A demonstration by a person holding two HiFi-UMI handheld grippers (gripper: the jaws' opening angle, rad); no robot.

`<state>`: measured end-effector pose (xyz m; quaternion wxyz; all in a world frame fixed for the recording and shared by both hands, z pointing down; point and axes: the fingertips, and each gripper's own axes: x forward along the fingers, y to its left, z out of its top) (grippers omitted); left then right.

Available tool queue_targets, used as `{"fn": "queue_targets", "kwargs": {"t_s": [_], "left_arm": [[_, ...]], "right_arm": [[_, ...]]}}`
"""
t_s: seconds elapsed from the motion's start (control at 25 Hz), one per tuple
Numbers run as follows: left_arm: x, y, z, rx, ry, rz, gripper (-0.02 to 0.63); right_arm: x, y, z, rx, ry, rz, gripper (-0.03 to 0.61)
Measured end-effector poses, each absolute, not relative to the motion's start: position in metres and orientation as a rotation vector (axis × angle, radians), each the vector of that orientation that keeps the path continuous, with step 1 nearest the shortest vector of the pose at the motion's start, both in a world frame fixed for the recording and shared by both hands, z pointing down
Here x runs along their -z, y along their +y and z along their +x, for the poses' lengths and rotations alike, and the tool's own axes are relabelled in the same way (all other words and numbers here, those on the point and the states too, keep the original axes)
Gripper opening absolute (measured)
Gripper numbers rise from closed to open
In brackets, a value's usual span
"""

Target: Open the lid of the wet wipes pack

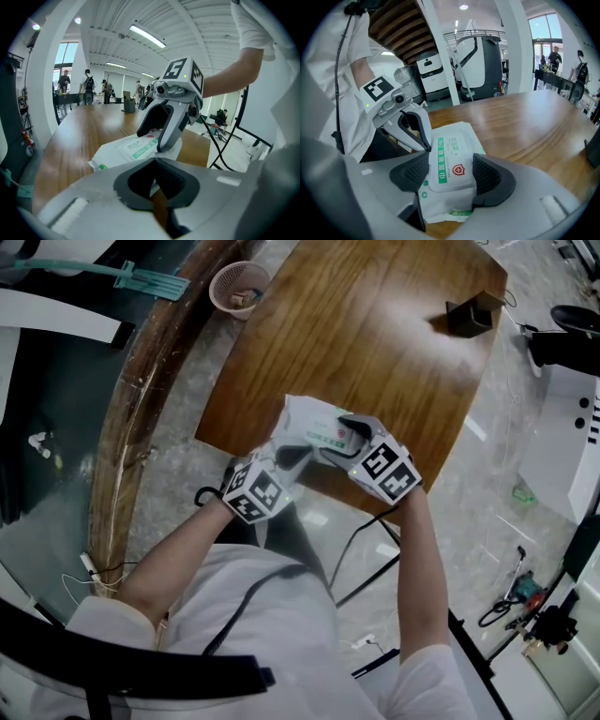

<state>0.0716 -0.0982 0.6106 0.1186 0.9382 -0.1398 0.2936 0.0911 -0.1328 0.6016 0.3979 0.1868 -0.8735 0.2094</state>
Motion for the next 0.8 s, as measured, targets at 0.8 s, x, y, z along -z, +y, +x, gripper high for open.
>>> {"fn": "queue_targets", "kwargs": {"t_s": [0.8], "left_arm": [[-0.611,-0.096,0.068,-0.874,-0.422,2.673,0.003]], "right_arm": [[-0.579,-0.135,0.093,-0.51,-2.241,0.563,0.307]]}}
